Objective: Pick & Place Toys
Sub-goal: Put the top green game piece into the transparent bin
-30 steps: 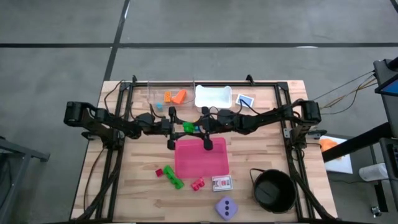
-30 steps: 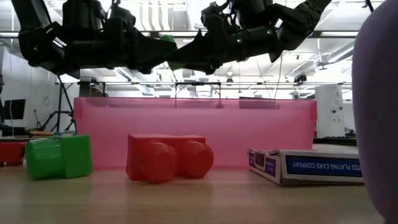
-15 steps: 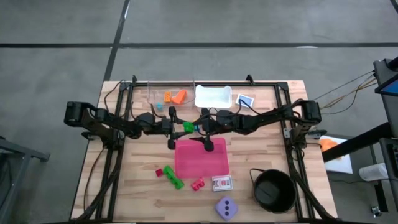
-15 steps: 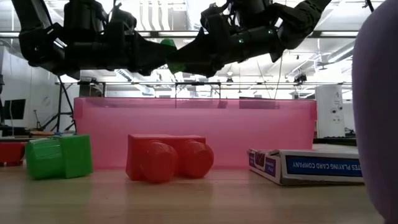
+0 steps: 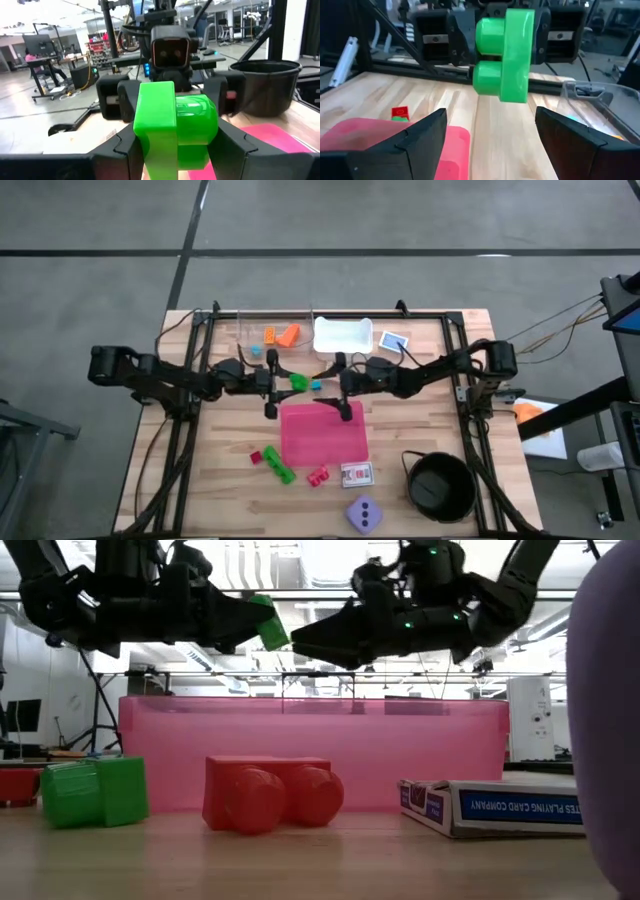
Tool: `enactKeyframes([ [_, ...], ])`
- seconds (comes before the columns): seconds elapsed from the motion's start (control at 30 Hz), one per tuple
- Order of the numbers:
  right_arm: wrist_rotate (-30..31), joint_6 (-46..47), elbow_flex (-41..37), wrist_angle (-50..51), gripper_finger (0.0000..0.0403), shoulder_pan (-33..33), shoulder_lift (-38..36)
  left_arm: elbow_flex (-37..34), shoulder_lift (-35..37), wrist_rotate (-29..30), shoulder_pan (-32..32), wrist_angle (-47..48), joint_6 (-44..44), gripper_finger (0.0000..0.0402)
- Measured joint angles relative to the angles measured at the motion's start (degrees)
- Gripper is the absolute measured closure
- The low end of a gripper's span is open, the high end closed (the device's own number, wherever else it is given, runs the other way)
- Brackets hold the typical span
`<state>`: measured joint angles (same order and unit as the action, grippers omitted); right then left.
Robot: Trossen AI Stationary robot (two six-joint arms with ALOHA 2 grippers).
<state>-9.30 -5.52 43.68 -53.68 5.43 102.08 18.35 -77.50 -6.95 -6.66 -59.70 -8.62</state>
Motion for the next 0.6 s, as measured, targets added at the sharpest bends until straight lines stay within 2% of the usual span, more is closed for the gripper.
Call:
enactKeyframes([
  [0.13,-1.0,0.1,-3.4,-2.0,0.0101,0.7,-3.1,0.0,2.0,0.3,0.0,3.6,-0.4,0.0233],
  [0.37,-0.6,-0.7,-11.5,-2.1,0.0101,1.1,-13.4,0.1,3.6,5.0,-0.9,8.6,-1.4,0.0233],
  [0.6,3.1,0.3,-21.0,-2.1,0.0101,1.2,-24.8,0.1,3.5,7.4,-6.1,11.6,-0.6,0.0233],
])
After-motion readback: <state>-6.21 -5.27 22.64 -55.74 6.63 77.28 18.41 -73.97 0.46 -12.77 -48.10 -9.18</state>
